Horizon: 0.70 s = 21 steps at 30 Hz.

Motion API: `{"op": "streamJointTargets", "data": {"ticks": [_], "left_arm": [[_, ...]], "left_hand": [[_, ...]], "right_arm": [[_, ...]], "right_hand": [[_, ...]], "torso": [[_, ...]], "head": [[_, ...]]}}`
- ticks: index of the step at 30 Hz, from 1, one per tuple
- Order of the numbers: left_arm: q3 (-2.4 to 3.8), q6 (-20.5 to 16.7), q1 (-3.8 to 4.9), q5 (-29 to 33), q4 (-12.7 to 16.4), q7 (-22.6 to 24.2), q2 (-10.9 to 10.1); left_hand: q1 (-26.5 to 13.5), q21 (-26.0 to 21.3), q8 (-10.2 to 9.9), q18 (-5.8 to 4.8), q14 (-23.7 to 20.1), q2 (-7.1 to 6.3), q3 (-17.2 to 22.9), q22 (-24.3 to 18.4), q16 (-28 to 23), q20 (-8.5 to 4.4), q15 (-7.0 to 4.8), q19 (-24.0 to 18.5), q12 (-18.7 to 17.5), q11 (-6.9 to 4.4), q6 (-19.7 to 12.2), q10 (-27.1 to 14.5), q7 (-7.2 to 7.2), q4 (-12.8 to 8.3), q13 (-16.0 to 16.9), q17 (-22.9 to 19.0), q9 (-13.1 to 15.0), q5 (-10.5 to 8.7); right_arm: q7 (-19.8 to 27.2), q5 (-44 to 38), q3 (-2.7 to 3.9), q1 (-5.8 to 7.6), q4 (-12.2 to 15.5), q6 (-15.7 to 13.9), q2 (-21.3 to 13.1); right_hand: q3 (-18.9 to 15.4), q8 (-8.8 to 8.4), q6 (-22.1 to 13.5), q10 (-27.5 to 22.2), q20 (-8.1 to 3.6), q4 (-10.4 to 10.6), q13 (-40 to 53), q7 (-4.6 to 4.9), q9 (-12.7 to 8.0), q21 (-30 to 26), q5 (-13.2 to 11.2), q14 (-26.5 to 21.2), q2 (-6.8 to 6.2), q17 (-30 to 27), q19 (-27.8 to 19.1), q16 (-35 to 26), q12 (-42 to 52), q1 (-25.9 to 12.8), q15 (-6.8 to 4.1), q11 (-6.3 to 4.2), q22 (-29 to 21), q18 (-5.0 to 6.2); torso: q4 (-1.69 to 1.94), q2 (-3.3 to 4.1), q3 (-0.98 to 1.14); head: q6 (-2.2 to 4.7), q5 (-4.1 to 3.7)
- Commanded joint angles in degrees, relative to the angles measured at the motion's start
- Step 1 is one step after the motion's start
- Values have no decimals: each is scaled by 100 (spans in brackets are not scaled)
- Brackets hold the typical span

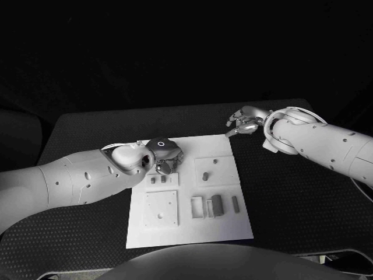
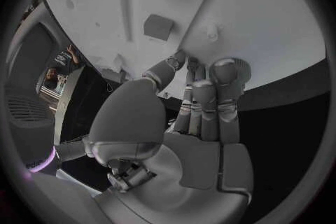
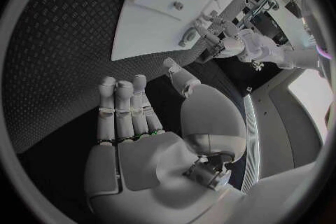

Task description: Assemble the parts on the task board

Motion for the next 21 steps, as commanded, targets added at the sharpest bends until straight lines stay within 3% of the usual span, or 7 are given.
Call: {"op": "streamJointTargets", "data": {"ticks": [1, 13, 21], "left_arm": [[2, 90, -2, -37, -4, 10, 14], [2, 88, -21, -37, -110, -9, 68], [2, 32, -46, -31, -176, -29, 103]], "left_hand": [[1, 12, 12, 413, -1, 77, 23, 14, 42, -53, -22, 3, 42, 11, 67, 99, 9, 2, 27, -11, 12, -28], [6, 4, 3, 408, -6, 124, 38, 24, 46, -57, -22, 3, 47, 12, 95, 138, 34, 4, 52, -20, 13, -28], [17, -3, -2, 407, -8, 225, 66, 37, 56, -55, -10, 8, 52, 25, 139, 186, 80, 0, 82, -29, 18, -27]], "right_arm": [[35, -19, 2, -1, 9, 45, 3], [40, -19, 2, -1, -5, 50, 22], [44, -18, 2, -1, -3, 56, 26]], "right_hand": [[-4, 21, -31, -35, -36, 35, -10, 88, -5, -30, 11, 19, 0, -9, 1, 37, 32, -61, -35, -17, 4, 261], [-5, 22, -31, -35, -36, 35, -12, 88, -6, -31, 11, 19, -1, -9, 0, 37, 32, -62, -35, -17, 4, 261], [-5, 22, -31, -36, -36, 36, -12, 88, -6, -31, 11, 18, -2, -10, 0, 36, 33, -64, -35, -17, 4, 261]], "torso": [[8, -5, 5], [0, -3, 0], [3, -4, 1]], "head": [[0, -4], [0, -8], [0, -15]]}}
